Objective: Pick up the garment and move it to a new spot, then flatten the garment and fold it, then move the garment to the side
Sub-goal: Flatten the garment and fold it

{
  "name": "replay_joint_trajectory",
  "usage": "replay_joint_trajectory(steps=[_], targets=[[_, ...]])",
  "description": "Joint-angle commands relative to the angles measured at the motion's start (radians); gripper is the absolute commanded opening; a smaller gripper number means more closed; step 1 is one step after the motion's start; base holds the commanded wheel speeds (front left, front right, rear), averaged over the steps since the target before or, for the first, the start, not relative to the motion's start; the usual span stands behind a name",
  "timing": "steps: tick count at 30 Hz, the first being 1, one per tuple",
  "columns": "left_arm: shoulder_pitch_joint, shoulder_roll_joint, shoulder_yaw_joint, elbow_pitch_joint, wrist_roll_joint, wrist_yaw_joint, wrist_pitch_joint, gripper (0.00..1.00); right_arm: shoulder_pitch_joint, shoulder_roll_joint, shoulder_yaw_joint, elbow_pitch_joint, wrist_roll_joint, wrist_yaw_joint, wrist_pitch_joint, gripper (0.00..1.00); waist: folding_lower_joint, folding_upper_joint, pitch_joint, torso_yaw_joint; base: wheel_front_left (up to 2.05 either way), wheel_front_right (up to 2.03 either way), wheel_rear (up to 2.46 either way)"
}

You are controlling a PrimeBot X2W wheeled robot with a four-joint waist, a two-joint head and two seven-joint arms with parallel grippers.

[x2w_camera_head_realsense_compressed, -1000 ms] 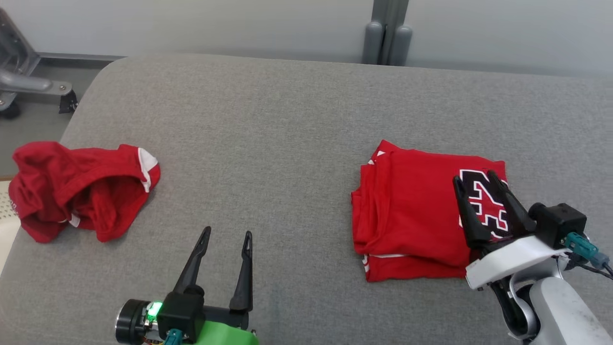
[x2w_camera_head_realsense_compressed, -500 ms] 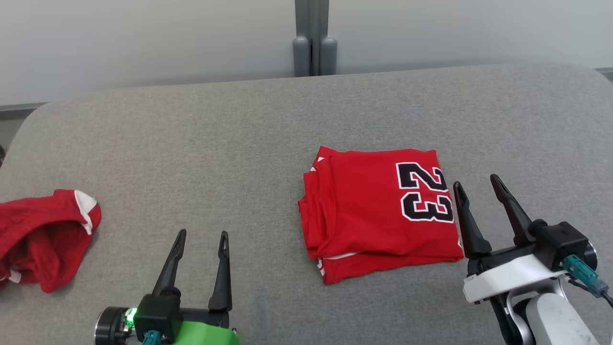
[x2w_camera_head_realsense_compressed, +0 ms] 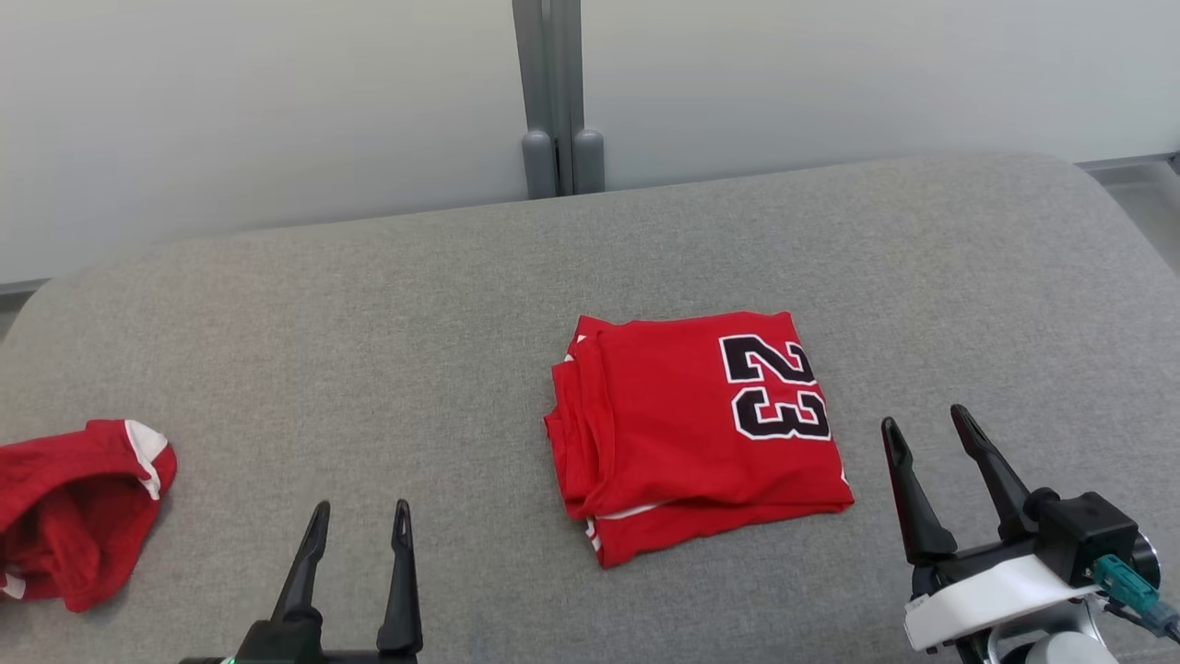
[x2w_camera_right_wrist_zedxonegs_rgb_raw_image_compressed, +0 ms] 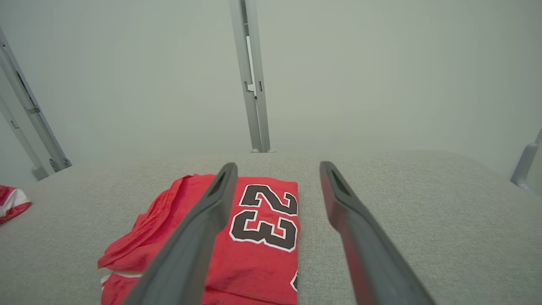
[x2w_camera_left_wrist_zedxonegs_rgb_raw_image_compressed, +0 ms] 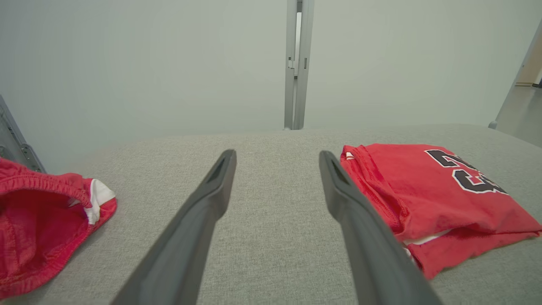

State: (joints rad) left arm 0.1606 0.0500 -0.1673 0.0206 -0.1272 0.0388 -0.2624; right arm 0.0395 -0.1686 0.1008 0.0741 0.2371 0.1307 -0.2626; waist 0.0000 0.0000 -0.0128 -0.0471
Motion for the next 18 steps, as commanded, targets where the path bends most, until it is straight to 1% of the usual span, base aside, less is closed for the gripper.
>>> replay_joint_trajectory(steps=[1, 9, 18], targets=[[0.024, 0.001, 0.004, -0.01, -0.008, 0.004, -0.003, 1.0, 0.018, 0.0, -0.005, 0.006, 0.001, 0.0, -0.002, 1.0, 0.0, 0.0, -0.024, -0.001, 0.0, 0.0, 0.0], [0.102, 0.001, 0.02, -0.062, -0.015, -0.003, -0.003, 1.0, 0.049, 0.0, -0.009, 0.012, 0.002, 0.0, -0.002, 1.0, 0.0, 0.0, -0.065, 0.008, 0.0, 0.0, 0.0], [0.127, 0.001, 0.022, -0.073, -0.013, 0.003, -0.003, 1.0, 0.06, 0.003, 0.001, 0.021, 0.009, 0.0, -0.002, 1.0, 0.0, 0.0, -0.081, 0.025, 0.0, 0.0, 0.0]])
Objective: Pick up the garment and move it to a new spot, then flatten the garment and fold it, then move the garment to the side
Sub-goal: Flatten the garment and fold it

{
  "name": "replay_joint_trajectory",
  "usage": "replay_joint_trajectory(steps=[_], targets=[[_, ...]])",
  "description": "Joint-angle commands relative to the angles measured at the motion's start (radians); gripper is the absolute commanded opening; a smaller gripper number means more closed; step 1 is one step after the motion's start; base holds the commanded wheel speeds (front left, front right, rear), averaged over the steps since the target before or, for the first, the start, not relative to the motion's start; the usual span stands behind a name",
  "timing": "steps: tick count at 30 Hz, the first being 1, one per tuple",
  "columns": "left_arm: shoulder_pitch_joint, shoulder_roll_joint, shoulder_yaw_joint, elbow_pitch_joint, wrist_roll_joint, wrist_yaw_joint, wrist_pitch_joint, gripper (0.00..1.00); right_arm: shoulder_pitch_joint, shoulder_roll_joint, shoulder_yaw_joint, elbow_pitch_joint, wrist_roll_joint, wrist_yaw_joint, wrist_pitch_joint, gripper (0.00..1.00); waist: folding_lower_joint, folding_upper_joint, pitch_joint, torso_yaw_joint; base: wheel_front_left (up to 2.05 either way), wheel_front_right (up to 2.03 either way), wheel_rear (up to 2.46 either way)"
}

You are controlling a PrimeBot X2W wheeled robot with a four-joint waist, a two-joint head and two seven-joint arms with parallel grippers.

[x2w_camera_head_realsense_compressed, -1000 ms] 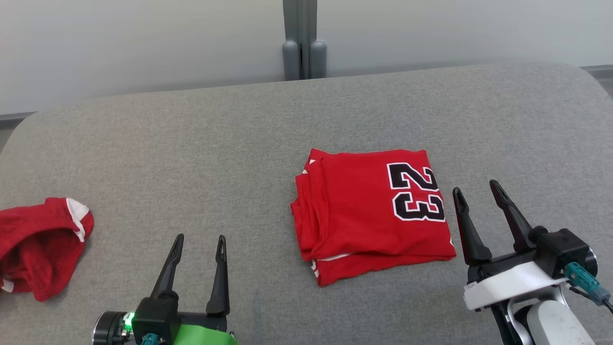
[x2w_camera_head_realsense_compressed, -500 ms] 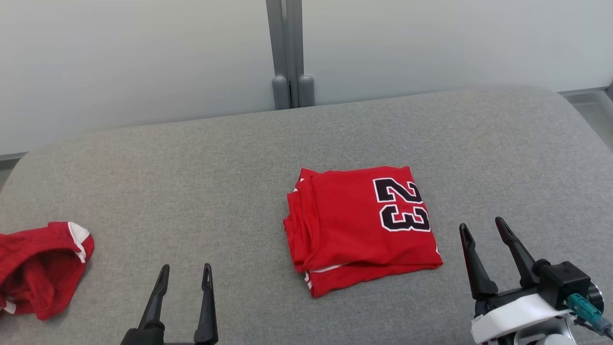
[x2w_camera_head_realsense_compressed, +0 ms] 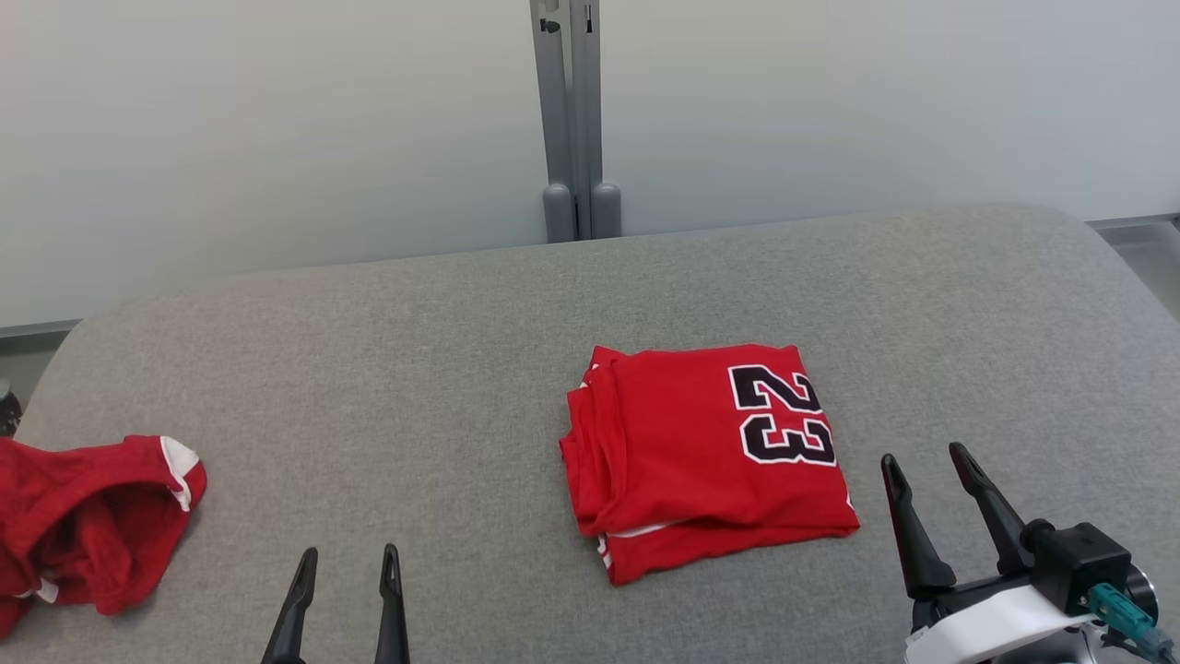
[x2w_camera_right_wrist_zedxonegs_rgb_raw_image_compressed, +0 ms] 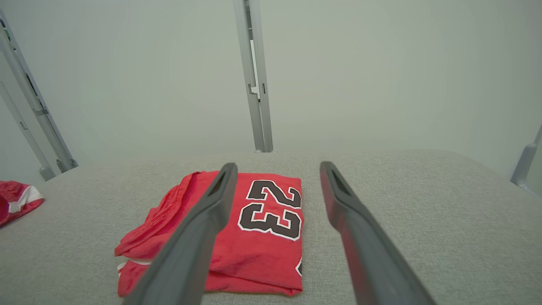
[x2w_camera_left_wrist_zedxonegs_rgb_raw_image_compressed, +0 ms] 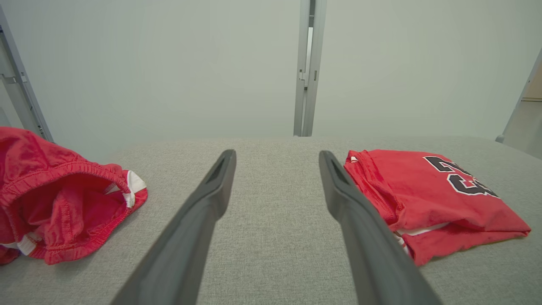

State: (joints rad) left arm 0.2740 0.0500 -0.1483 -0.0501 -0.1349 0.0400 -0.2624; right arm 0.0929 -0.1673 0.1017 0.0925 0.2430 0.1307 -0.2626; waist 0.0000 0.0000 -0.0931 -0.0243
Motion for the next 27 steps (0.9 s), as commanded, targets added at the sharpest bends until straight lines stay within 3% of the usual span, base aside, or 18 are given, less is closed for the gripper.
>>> replay_joint_trajectory(steps=[1, 27], targets=[[0.013, 0.001, 0.003, -0.002, -0.005, 0.002, -0.003, 1.0, 0.007, 0.001, 0.002, 0.005, 0.004, 0.0, -0.002, 1.0, 0.0, 0.0, 0.0, 0.003, 0.0, 0.0, 0.0], [-0.012, 0.001, 0.004, -0.003, 0.007, -0.013, -0.003, 1.0, 0.008, 0.011, 0.016, 0.022, 0.009, 0.0, -0.002, 1.0, 0.0, 0.0, -0.002, 0.028, 0.0, 0.0, 0.0]])
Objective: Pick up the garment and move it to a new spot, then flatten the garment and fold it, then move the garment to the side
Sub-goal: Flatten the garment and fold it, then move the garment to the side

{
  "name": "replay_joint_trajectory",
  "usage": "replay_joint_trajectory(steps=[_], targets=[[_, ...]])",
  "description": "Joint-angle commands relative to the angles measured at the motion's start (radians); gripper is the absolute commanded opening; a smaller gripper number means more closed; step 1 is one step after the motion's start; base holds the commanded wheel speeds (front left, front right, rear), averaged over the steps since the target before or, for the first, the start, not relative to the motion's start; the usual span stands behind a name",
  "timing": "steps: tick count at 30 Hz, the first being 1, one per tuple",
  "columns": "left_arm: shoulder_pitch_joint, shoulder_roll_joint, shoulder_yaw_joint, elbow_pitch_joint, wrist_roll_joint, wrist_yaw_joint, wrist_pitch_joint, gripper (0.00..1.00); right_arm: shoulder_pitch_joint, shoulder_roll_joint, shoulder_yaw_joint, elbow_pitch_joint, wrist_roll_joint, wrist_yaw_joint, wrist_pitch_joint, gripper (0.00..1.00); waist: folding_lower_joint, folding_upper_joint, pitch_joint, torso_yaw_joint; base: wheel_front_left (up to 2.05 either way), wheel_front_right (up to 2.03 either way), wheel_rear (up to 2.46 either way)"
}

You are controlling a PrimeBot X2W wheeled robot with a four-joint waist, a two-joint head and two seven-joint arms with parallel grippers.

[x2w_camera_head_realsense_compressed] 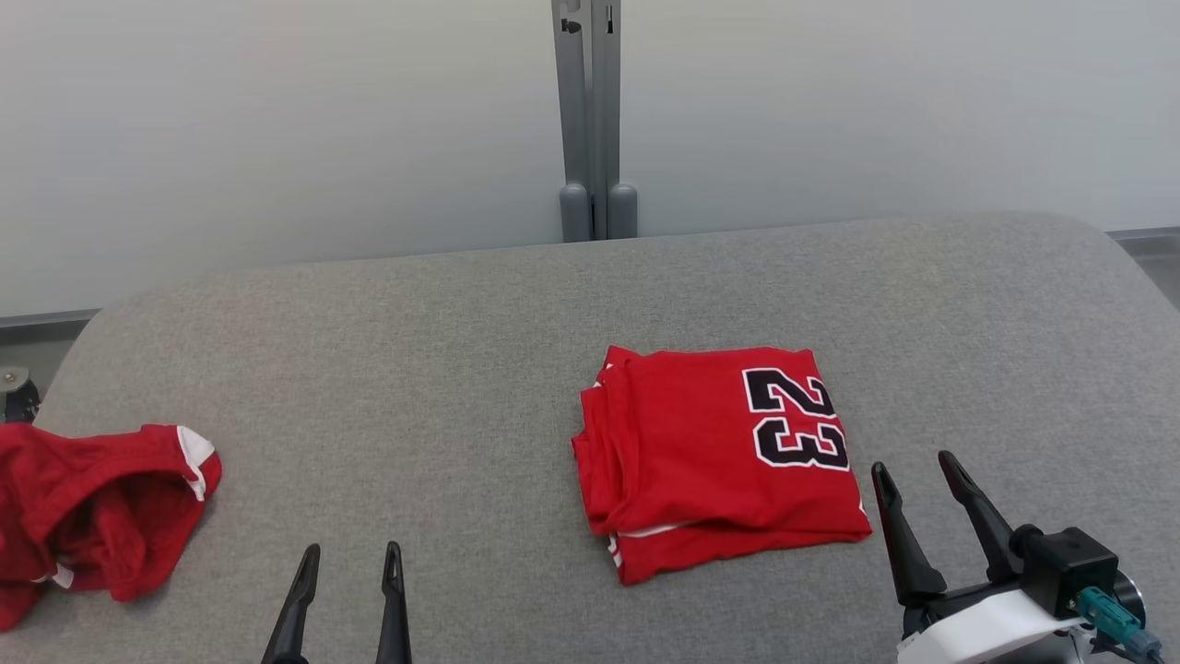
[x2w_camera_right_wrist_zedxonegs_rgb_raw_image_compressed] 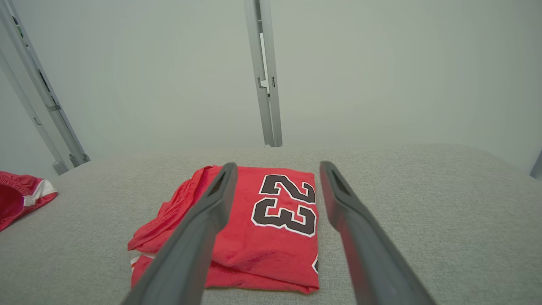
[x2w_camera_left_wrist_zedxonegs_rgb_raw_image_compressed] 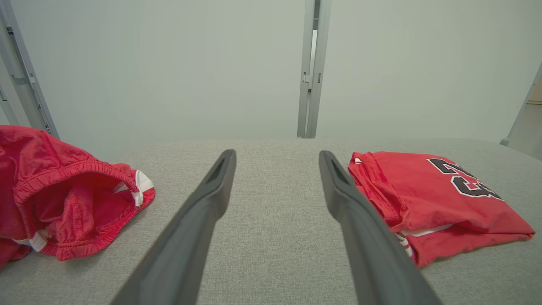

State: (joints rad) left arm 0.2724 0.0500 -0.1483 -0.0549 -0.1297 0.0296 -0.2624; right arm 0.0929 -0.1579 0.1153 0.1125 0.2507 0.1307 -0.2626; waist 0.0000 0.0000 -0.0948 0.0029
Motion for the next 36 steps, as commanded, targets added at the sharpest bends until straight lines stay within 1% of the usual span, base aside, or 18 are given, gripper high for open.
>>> replay_joint_trajectory(steps=[1, 16, 23, 31, 33, 36], targets=[[-0.012, 0.001, 0.005, 0.002, 0.004, -0.005, -0.003, 1.0, 0.009, 0.001, 0.002, 0.002, 0.002, 0.0, -0.002, 1.0, 0.0, 0.0, -0.001, 0.001, 0.0, 0.0, 0.0], [-0.01, 0.001, 0.004, -0.01, 0.007, -0.01, -0.003, 1.0, 0.014, -0.004, 0.002, -0.004, -0.002, 0.0, -0.002, 1.0, 0.0, 0.0, 0.007, 0.009, 0.0, 0.0, 0.0], [-0.025, 0.001, -0.001, -0.017, 0.008, -0.01, -0.003, 1.0, -0.009, -0.001, 0.0, 0.019, 0.005, 0.0, -0.002, 1.0, 0.0, 0.0, 0.025, 0.015, 0.0, 0.0, 0.0], [-0.053, 0.001, -0.014, -0.025, 0.015, -0.01, -0.003, 1.0, -0.093, -0.037, 0.023, 0.101, 0.042, 0.0, -0.002, 1.0, 0.0, 0.0, 0.081, 0.033, 0.0, 0.0, 0.0], [-0.061, 0.001, -0.024, -0.026, 0.016, -0.011, -0.003, 1.0, -0.119, -0.05, 0.036, 0.145, 0.072, 0.0, -0.002, 1.0, 0.0, 0.0, 0.098, 0.041, 0.0, 0.0, 0.0], [-0.083, 0.002, -0.034, -0.027, 0.018, -0.013, -0.003, 1.0, -0.184, -0.088, 0.077, 0.208, 0.141, 0.0, -0.002, 1.0, 0.0, 0.0, 0.132, 0.053, 0.0, 0.0, 0.0]])
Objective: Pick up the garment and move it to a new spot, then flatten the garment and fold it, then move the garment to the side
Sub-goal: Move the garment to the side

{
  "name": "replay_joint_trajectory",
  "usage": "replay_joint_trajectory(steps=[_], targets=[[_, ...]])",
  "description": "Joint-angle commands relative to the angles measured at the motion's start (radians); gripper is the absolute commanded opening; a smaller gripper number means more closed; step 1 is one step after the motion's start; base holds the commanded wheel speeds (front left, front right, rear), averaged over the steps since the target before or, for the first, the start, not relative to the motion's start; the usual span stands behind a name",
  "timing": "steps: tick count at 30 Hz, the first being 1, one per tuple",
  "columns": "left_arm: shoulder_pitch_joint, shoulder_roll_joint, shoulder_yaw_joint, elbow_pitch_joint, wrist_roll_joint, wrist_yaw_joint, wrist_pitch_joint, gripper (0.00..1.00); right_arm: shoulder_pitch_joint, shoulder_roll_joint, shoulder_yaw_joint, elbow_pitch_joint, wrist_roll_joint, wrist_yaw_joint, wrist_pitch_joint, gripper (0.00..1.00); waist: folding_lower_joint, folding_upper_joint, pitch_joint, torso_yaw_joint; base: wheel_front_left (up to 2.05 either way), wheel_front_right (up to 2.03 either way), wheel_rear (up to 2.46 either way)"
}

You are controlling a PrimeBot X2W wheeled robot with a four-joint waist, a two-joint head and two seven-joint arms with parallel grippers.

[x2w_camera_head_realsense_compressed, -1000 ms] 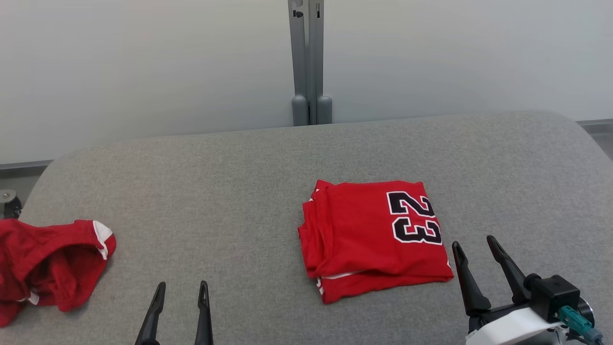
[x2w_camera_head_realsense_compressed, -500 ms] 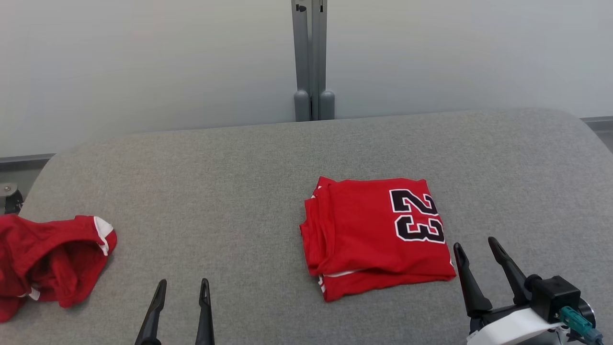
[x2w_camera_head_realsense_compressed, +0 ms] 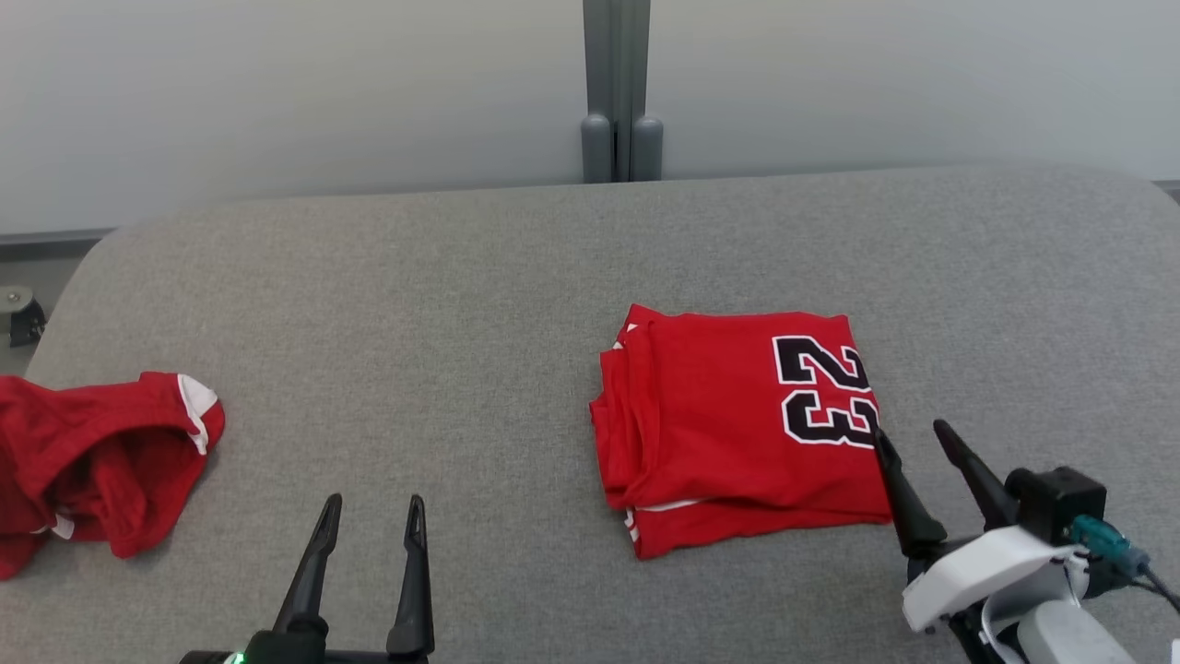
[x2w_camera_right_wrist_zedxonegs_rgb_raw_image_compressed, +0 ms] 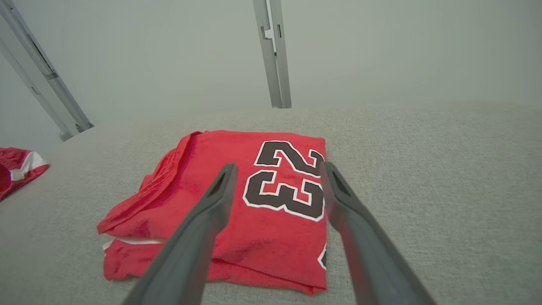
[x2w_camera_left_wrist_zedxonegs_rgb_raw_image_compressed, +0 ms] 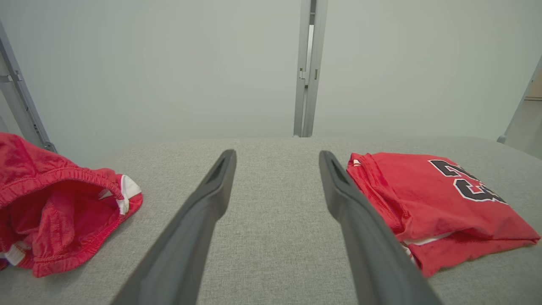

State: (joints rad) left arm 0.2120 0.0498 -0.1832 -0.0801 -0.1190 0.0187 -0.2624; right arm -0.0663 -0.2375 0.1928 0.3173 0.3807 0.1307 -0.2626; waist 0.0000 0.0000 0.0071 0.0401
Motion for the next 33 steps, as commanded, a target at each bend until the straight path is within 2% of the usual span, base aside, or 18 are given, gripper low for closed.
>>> replay_joint_trajectory(steps=[1, 5, 8, 12, 18, 24, 25, 26, 27, 29, 33], targets=[[-0.029, 0.002, -0.002, -0.002, 0.008, -0.002, -0.003, 1.0, -0.044, -0.024, 0.01, 0.023, 0.036, 0.0, -0.002, 1.0, 0.0, 0.0, 0.041, 0.02, 0.0, 0.0, 0.0], [-0.056, 0.002, -0.011, 0.002, 0.007, -0.003, -0.003, 1.0, -0.125, -0.072, 0.079, 0.099, 0.204, 0.0, 0.045, 1.0, 0.0, 0.0, 0.081, 0.034, 0.0, 0.0, 0.0], [-0.076, 0.002, -0.021, 0.006, 0.009, -0.006, -0.003, 1.0, -0.186, -0.126, 0.125, 0.133, 0.359, 0.0, 0.128, 1.0, 0.0, 0.0, 0.112, 0.043, 0.0, 0.0, 0.0], [-0.1, 0.002, -0.032, 0.007, 0.013, -0.006, -0.003, 1.0, -0.256, -0.195, 0.17, 0.167, 0.494, 0.0, 0.223, 1.0, 0.0, 0.0, 0.152, 0.054, 0.0, 0.0, 0.0], [-0.129, 0.002, -0.043, 0.013, 0.013, -0.007, -0.003, 1.0, -0.323, -0.261, 0.232, 0.213, 0.624, 0.0, 0.316, 1.0, 0.0, 0.0, 0.191, 0.068, 0.0, 0.0, 0.0], [-0.143, 0.002, -0.054, 0.019, 0.012, -0.002, -0.003, 1.0, -0.346, -0.278, 0.31, 0.255, 0.687, 0.0, 0.341, 1.0, 0.0, 0.0, 0.204, 0.069, 0.0, 0.0, 0.0], [-0.145, 0.002, -0.054, 0.021, 0.015, -0.001, -0.003, 1.0, -0.347, -0.276, 0.324, 0.26, 0.695, 0.0, 0.339, 0.97, 0.0, 0.0, 0.206, 0.068, 0.0, 0.0, 0.0], [-0.147, 0.002, -0.054, 0.022, 0.016, 0.0, -0.003, 1.0, -0.35, -0.277, 0.334, 0.264, 0.698, 0.0, 0.334, 0.73, 0.0, 0.0, 0.207, 0.067, 0.0, 0.0, 0.0], [-0.15, 0.002, -0.054, 0.023, 0.017, 0.001, -0.003, 1.0, -0.355, -0.278, 0.348, 0.269, 0.703, 0.0, 0.328, 0.38, 0.0, 0.0, 0.209, 0.065, 0.0, 0.0, 0.0], [-0.155, 0.002, -0.05, 0.021, 0.019, 0.001, -0.003, 1.0, -0.369, -0.283, 0.375, 0.264, 0.709, 0.0, 0.318, 0.0, 0.0, 0.0, 0.218, 0.059, 0.0, 0.0, 0.0], [-0.167, 0.002, -0.045, 0.011, 0.027, -0.004, -0.003, 1.0, -0.41, -0.317, 0.416, 0.26, 0.708, 0.0, 0.285, 0.0, 0.0, 0.0, 0.251, 0.041, 0.0, 0.0, 0.0]])
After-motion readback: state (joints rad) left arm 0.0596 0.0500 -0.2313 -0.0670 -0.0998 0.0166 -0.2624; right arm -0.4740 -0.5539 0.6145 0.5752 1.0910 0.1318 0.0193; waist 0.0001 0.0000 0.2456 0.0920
